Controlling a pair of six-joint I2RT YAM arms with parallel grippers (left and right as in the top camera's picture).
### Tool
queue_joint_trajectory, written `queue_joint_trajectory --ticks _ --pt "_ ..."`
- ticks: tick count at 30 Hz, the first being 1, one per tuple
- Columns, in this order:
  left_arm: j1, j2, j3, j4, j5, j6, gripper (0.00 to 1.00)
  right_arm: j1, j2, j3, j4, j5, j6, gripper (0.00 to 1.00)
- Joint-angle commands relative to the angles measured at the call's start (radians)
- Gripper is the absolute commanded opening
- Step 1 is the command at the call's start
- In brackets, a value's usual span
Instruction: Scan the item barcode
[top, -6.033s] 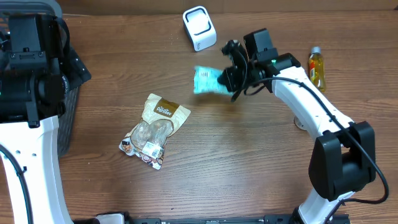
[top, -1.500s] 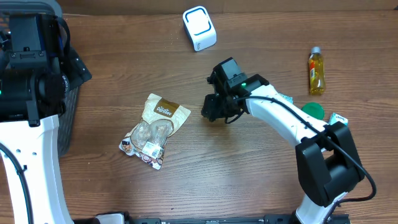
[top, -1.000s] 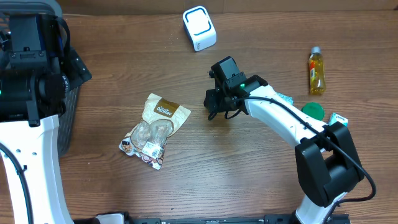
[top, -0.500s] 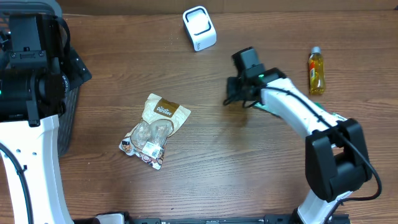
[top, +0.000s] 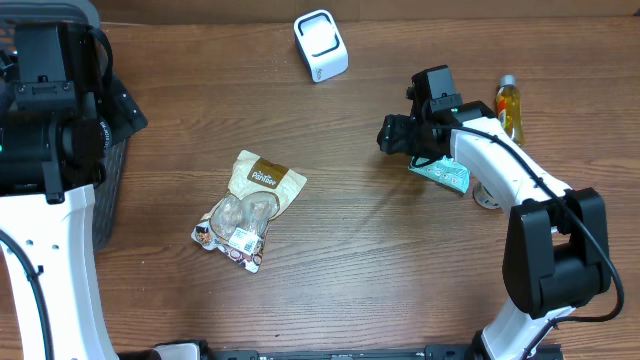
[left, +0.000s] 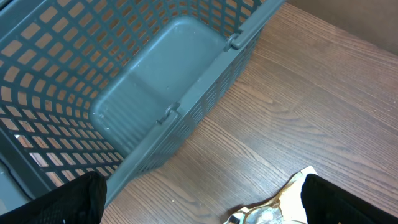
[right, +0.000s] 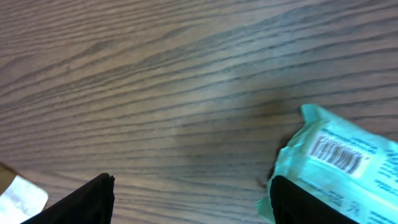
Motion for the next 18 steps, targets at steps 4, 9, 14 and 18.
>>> queue_joint_trajectory --ticks 4,9,14,18 --pt "0.005 0.003 0.009 0.002 -0.002 -0.011 0.99 0.003 -0.009 -0.002 0.003 -0.028 -0.008 0.78" --pt "0.005 0.003 0.009 0.002 -0.002 -0.011 0.99 0.003 -0.009 -0.002 0.003 -0.028 -0.008 0.78" --pt "0.005 0.003 0.009 0.002 -0.002 -0.011 1.00 0.003 -0.009 -0.002 0.004 -0.039 -0.007 0.79" --pt "0.005 0.003 0.009 0.002 -0.002 -0.011 1.00 0.003 -0.009 -0.002 0.001 -0.095 -0.007 0.81"
